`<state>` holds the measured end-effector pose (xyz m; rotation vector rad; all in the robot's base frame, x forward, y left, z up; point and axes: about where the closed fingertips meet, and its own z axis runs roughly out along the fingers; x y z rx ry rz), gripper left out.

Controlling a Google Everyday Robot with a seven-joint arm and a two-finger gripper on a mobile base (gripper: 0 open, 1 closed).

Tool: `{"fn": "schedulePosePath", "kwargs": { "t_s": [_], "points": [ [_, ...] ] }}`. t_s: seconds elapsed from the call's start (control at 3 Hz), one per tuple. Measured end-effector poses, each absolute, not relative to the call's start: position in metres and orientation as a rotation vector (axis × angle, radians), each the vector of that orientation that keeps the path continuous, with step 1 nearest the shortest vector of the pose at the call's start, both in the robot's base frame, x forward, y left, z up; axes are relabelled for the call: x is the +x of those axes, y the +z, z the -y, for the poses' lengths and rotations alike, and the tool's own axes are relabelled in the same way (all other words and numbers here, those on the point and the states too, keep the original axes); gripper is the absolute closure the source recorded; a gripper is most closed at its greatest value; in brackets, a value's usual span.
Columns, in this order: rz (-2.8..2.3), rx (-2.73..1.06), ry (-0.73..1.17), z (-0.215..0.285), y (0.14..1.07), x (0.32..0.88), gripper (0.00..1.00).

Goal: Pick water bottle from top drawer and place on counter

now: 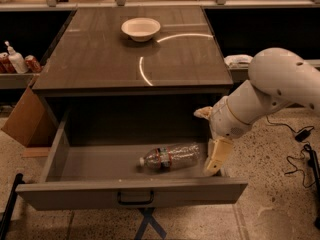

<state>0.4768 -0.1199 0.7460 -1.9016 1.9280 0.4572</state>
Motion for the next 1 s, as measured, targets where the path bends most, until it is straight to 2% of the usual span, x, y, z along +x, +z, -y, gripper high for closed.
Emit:
{"fn": "schedulePosePath", "kwargs": {
  "t_s": [1.0],
  "points": [
    [-1.916, -1.933, 0.407, 0.089, 0.713, 0.505, 0.00]
  ]
}}
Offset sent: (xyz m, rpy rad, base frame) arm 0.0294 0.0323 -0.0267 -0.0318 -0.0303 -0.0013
